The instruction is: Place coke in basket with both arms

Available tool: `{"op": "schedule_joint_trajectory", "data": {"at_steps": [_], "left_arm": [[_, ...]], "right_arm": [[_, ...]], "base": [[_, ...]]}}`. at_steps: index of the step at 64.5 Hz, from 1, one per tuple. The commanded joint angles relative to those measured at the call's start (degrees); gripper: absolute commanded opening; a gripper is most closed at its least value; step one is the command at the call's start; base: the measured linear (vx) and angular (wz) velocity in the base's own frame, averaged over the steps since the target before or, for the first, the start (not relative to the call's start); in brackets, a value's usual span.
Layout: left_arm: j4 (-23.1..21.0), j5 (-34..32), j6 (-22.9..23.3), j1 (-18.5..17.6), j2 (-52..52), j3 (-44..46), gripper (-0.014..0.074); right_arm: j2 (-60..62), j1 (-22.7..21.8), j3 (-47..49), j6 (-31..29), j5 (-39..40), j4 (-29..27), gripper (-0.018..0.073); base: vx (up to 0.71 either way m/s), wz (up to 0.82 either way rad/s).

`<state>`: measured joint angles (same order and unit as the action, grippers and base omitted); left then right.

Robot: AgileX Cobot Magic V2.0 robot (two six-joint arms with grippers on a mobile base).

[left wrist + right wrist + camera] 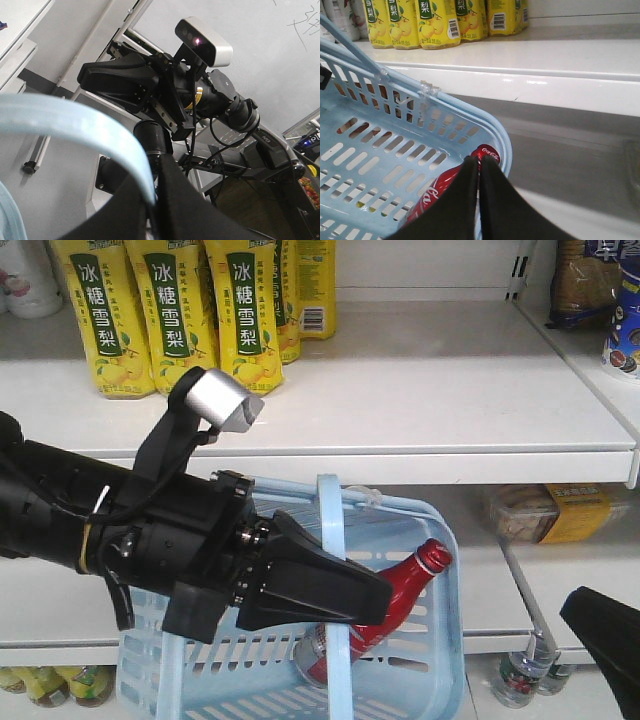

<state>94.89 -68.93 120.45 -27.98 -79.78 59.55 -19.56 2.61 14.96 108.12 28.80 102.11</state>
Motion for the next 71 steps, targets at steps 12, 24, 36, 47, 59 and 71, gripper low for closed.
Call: {"op": "schedule_joint_trajectory", "data": {"at_steps": [12,24,36,47,59,71], "left_arm": [[-7.5,-10.1,-1.4,-0.1,2.3,1.9,-0.0006],[-7.5,-10.1,-1.4,-0.1,2.3,1.9,-0.0006],[-7.5,-10.1,-1.4,-0.1,2.3,1.9,-0.0006],[-7.5,-10.1,-1.4,-0.1,2.3,1.9,-0.0006],[-7.5,-10.1,-1.4,-0.1,2.3,1.9,-0.0006],[-7.7,-9.9,-1.4,-0.1,2.3,1.9,-0.0006]], "right_arm": [[-0.4,-0.3,1.6,0.0,-1.3,0.7,-0.0005],[-0.4,-0.3,1.6,-0.1,-1.3,0.7,-0.0005],[-0.4,-0.3,1.6,-0.1,-1.3,0.7,-0.0005],[-0.4,-0.3,1.6,-0.1,-1.3,0.7,-0.0005],[-0.4,-0.3,1.6,-0.1,-1.3,0.7,-0.0005],[-0.4,-0.3,1.6,-0.1,-1.3,0.7,-0.0005]], "base": [[0.0,0.0],[0.0,0.0],[0.0,0.0],[0.0,0.0],[0.0,0.0],[0.0,0.0]]}}
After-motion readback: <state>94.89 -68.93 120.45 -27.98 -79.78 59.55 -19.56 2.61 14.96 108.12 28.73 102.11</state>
